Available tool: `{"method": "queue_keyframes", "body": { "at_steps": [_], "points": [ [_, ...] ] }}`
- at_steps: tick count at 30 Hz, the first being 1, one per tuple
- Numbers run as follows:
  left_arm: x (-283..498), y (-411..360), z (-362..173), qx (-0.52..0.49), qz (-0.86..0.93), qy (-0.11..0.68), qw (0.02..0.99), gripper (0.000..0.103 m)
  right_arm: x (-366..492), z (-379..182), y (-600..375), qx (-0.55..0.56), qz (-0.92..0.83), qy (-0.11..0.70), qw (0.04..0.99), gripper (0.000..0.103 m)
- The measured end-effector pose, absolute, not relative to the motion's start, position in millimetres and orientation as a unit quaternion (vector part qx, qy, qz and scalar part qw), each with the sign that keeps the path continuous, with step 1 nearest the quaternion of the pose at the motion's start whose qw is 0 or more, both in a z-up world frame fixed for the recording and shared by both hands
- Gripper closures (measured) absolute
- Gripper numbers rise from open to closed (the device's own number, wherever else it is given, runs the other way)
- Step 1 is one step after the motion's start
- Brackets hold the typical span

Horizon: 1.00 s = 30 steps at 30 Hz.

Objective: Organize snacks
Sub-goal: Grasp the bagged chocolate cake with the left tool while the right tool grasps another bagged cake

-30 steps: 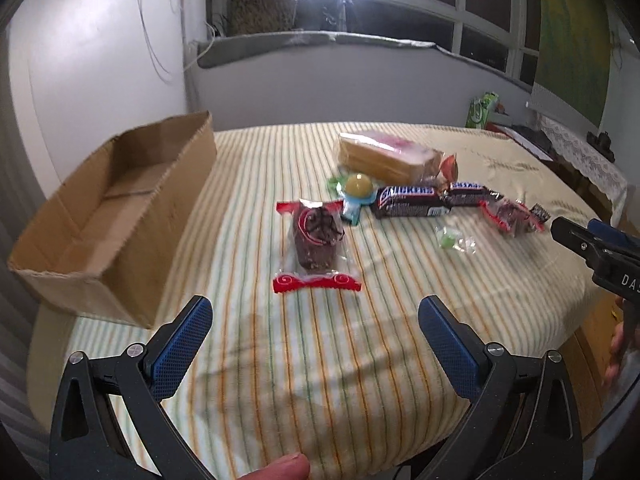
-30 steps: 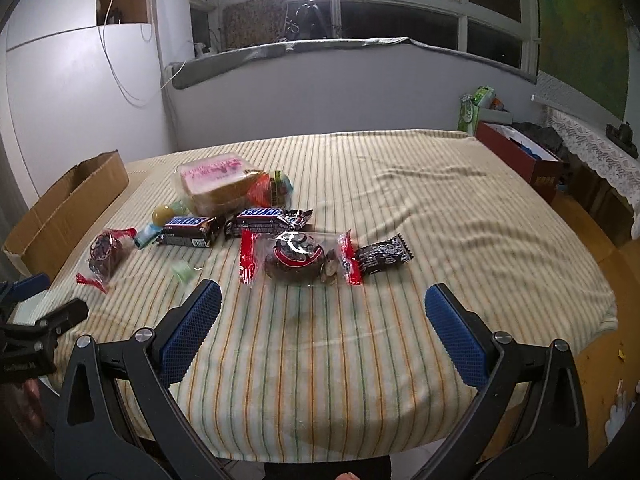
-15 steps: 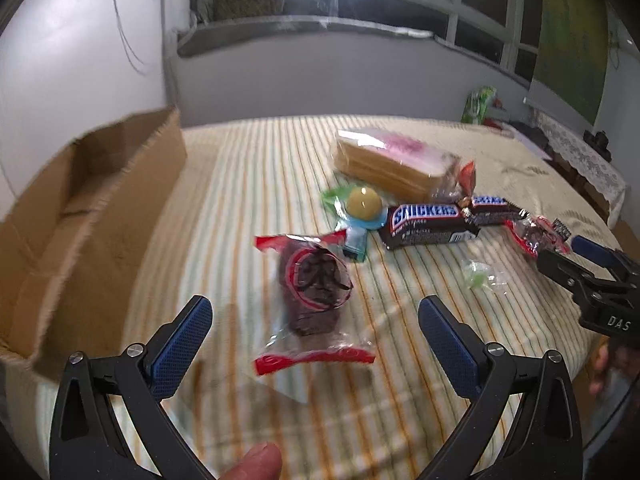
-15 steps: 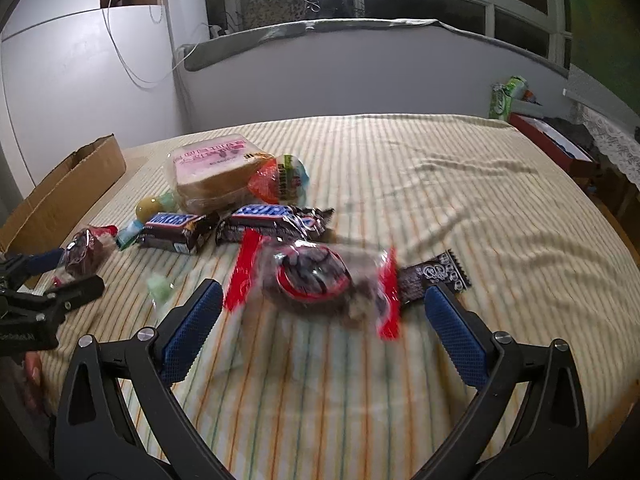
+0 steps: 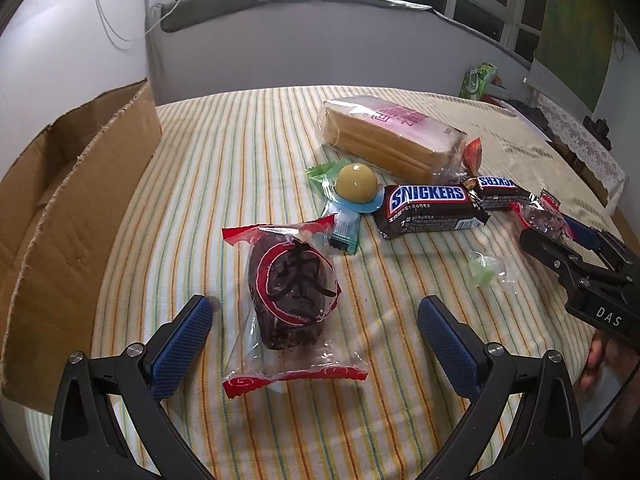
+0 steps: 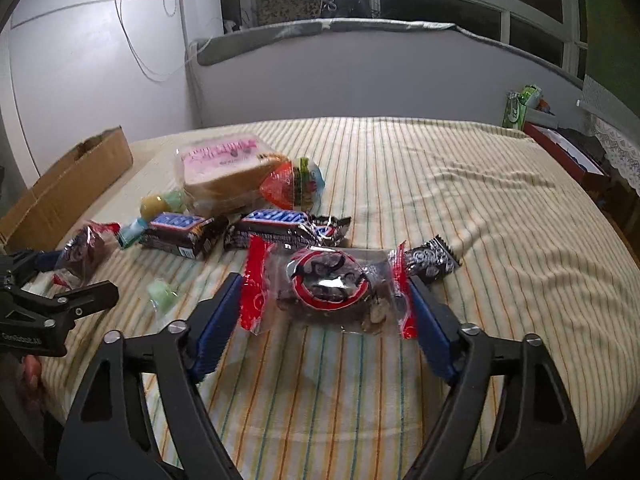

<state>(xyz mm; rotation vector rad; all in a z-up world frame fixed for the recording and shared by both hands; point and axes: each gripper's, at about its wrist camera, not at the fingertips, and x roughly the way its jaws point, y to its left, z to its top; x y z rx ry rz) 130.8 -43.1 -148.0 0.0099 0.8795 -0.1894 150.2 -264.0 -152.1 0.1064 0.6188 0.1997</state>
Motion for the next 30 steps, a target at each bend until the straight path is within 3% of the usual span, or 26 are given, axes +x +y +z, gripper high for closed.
{"method": "queue_keyframes", "body": {
  "at_steps": [1, 4, 6, 7, 12, 30],
  "points": [
    [130.2, -42.7, -147.8, 0.003, -0.093, 0.423, 0.901, 0.002, 148.7, -150.8, -264.3, 0.054, 0.100, 0.301, 0.947, 0.033],
    [126.0, -37.9, -145.3, -0.008, -0.091, 0.407, 0.909, 0.027, 144.8, -149.1, -264.7, 0.051, 0.102, 0.297, 0.948, 0.042],
    [123.3, -33.7, -144.1, -0.012, -0.083, 0.400, 0.913, 0.050, 143.7, -148.2, -266.5, 0.053, 0.104, 0.297, 0.948, 0.044],
    [122.0, -31.3, -143.0, -0.016, -0.082, 0.397, 0.914, 0.054, 142.4, -147.8, -267.8, 0.057, 0.105, 0.296, 0.948, 0.045],
    [118.4, -17.2, -141.3, -0.051, -0.100, 0.390, 0.914, 0.061, 135.3, -146.5, -272.2, 0.068, 0.107, 0.290, 0.949, 0.047],
    [103.8, -22.1, -130.0, -0.050, -0.100, 0.367, 0.924, 0.062, 116.6, -140.5, -283.3, 0.076, 0.093, 0.277, 0.953, 0.047]
  ]
}}
